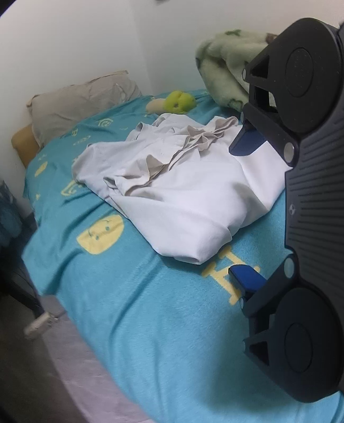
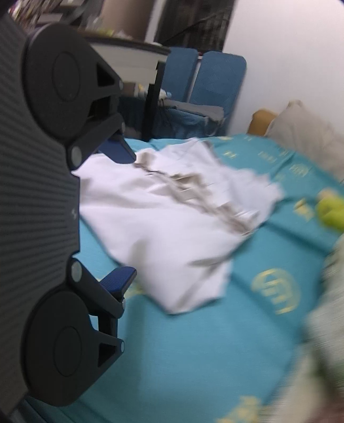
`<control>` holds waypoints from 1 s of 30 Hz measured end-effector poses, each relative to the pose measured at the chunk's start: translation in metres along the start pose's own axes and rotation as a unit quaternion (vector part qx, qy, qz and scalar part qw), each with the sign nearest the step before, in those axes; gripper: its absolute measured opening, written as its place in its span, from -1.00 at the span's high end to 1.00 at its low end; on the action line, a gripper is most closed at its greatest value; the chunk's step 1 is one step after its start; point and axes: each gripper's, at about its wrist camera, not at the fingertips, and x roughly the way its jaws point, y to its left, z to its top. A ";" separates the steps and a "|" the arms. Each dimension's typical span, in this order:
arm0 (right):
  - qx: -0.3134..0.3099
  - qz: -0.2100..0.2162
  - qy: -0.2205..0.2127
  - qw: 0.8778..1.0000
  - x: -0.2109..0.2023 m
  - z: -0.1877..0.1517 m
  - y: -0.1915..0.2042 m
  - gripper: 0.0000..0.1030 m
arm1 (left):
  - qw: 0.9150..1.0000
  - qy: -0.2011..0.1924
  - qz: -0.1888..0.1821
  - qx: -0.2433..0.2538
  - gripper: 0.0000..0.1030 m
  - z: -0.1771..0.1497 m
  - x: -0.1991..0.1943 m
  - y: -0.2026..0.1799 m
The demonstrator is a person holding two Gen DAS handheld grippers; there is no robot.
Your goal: Fold clothes
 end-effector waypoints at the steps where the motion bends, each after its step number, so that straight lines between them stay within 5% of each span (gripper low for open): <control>1: 0.023 0.001 0.013 1.000 0.008 -0.002 -0.007 -0.68 | 1.000 0.005 -0.006 -0.009 -0.58 0.001 0.006 0.003; 8: 0.081 -0.023 0.012 0.996 0.046 0.002 -0.028 -0.51 | 0.999 -0.014 -0.016 -0.031 -0.03 0.011 0.027 0.007; 15: 0.063 -0.045 -0.036 0.996 0.048 0.014 -0.026 0.54 | 0.999 -0.034 -0.018 -0.018 0.63 0.016 0.026 0.005; 17: 0.057 -0.039 -0.043 0.997 0.045 0.014 -0.024 0.67 | 0.998 -0.048 -0.035 0.001 0.74 0.015 0.019 -0.003; 24: -0.028 0.041 -0.102 0.994 0.001 0.021 0.026 0.74 | 0.986 -0.112 -0.097 0.077 0.82 0.008 -0.031 -0.050; 30: -0.063 0.075 -0.119 0.988 -0.063 0.020 0.058 0.75 | 0.979 -0.125 -0.124 0.103 0.83 -0.008 -0.087 -0.088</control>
